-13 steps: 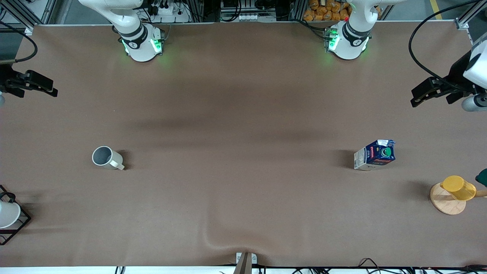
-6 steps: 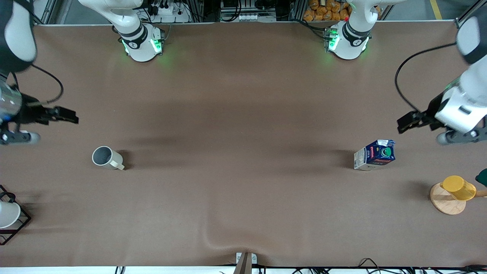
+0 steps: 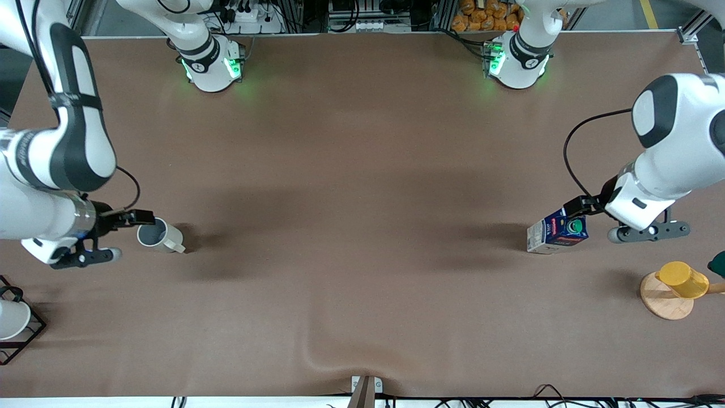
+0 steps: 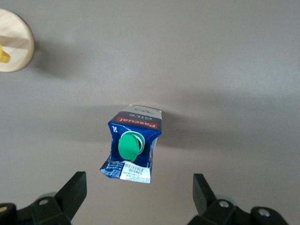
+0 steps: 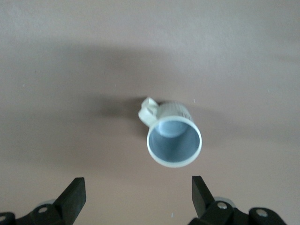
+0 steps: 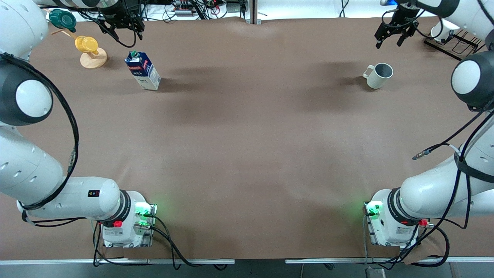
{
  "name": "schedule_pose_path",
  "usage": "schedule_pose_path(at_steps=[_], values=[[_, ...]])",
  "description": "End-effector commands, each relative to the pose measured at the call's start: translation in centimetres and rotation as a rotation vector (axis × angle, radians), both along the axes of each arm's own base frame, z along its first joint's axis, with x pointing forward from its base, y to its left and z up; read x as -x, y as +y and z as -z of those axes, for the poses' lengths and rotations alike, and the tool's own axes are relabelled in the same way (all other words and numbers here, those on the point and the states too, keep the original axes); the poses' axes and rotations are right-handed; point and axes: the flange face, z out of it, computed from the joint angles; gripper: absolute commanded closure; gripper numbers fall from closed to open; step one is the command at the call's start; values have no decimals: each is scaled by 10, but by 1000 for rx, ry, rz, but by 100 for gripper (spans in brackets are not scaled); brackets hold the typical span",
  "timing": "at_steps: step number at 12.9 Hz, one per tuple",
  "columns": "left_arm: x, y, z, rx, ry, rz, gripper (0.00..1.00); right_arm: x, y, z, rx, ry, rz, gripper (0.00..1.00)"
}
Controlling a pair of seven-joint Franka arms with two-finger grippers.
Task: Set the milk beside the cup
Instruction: 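Lower the right gripper onto the mug while the left gripper grips the carton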
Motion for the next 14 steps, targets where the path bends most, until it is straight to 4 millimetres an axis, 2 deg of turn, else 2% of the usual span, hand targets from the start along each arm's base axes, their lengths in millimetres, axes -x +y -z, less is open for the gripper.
schedule_pose_path(at_steps=[1, 3, 6, 9, 14], values=[[-6, 5, 20, -14, 22, 70, 0, -13, -6, 18, -18, -35, -84, 0], [-10, 17, 34, -10, 36, 120, 0, -10, -6, 41, -27, 2, -112, 0], [-15, 25, 51, -2, 36, 171, 0, 10, 1, 75, -52, 70, -209, 0], [-18, 26, 67, 2, 47, 170, 0, 22, -6, 98, -65, 45, -270, 0], [-15, 27, 78, 6, 62, 170, 0, 36, -17, 128, -78, 59, -295, 0]])
